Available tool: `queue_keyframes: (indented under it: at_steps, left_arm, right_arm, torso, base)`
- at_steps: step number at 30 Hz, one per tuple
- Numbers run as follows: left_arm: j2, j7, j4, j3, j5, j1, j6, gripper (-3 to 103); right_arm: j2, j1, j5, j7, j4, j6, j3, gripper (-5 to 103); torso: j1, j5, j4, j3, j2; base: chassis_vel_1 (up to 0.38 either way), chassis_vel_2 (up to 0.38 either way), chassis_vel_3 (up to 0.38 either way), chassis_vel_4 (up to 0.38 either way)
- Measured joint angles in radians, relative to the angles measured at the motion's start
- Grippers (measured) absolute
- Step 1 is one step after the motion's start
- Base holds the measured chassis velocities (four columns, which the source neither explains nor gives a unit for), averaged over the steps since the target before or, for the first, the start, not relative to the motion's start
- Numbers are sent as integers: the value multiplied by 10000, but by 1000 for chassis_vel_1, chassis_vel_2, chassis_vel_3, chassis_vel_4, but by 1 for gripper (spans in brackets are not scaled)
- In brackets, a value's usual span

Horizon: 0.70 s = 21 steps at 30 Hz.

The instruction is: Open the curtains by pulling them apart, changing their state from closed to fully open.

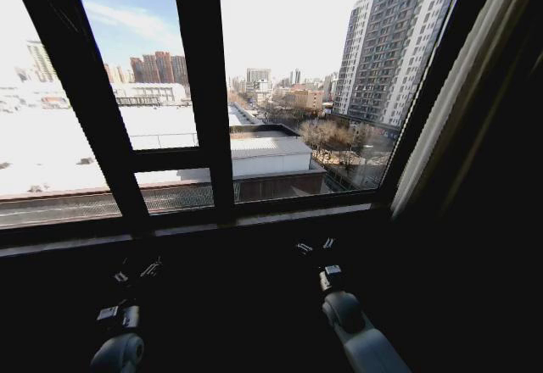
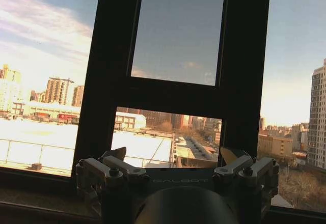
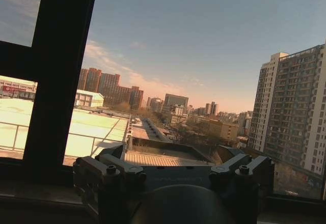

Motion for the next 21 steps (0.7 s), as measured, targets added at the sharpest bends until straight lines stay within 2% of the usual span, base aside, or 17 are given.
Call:
queue_keyframes:
  at_steps: [6,10,14,21]
  left_arm:
    - [-1,1,0,3,0,4,0,100]
    - [-1,3,-2,4,0,4,0,100]
    - [0,-1,0,1,0,1,0,100]
    - [1,-1,-1,1,0,-3,1,100]
  right_arm:
    - [-4,-1,0,0,0,0,2,100]
    - [-4,-2,0,1,0,0,2,100]
    - [1,-1,0,0,0,0,-1,100]
    - [0,0,0,0,0,0,0,100]
  torso:
    - [-13,4,-1,-3,3]
    - [-18,3,-2,-6,11]
    - [0,-8,6,1,-1]
    - [7,2,0,3,-4]
  base:
    - [47,-339,-55,349]
    - [60,-142,-77,137]
    - [43,31,-36,-18]
    - [87,76,-69,-61]
